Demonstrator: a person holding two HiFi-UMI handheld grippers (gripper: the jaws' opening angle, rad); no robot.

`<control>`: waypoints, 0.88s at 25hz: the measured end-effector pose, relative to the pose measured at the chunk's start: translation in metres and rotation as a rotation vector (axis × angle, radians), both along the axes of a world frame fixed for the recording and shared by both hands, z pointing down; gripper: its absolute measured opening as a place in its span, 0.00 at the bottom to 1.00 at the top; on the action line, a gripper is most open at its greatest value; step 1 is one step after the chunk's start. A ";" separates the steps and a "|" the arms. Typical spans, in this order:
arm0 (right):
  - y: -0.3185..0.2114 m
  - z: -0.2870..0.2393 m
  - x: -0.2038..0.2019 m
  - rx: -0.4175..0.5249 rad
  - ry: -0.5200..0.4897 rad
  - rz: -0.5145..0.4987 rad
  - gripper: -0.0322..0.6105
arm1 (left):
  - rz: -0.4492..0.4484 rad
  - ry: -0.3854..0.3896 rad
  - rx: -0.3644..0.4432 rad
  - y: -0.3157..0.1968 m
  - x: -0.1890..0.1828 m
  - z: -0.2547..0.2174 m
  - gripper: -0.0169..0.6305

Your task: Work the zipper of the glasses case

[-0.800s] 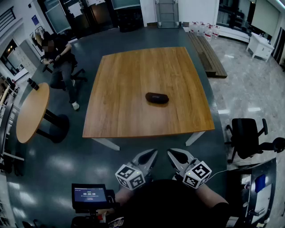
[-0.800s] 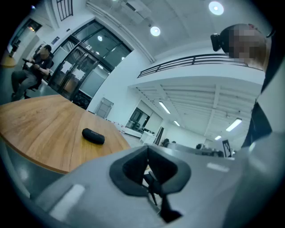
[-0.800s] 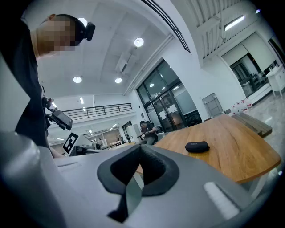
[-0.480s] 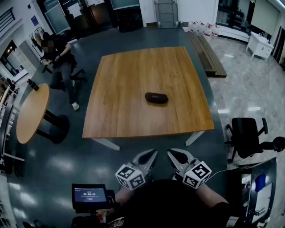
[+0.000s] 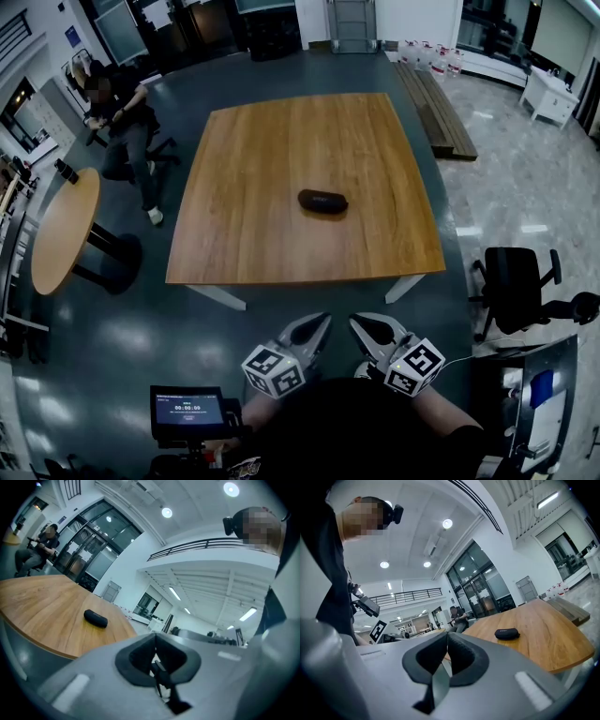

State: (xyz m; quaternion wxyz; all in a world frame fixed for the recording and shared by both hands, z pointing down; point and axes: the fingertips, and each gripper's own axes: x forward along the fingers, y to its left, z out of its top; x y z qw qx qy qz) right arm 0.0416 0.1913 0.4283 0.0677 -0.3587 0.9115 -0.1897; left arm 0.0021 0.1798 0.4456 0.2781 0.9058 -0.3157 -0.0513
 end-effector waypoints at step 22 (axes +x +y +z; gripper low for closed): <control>-0.083 0.027 0.061 -0.059 -0.052 0.028 0.26 | -0.116 -0.017 -0.052 -0.078 0.015 0.017 0.03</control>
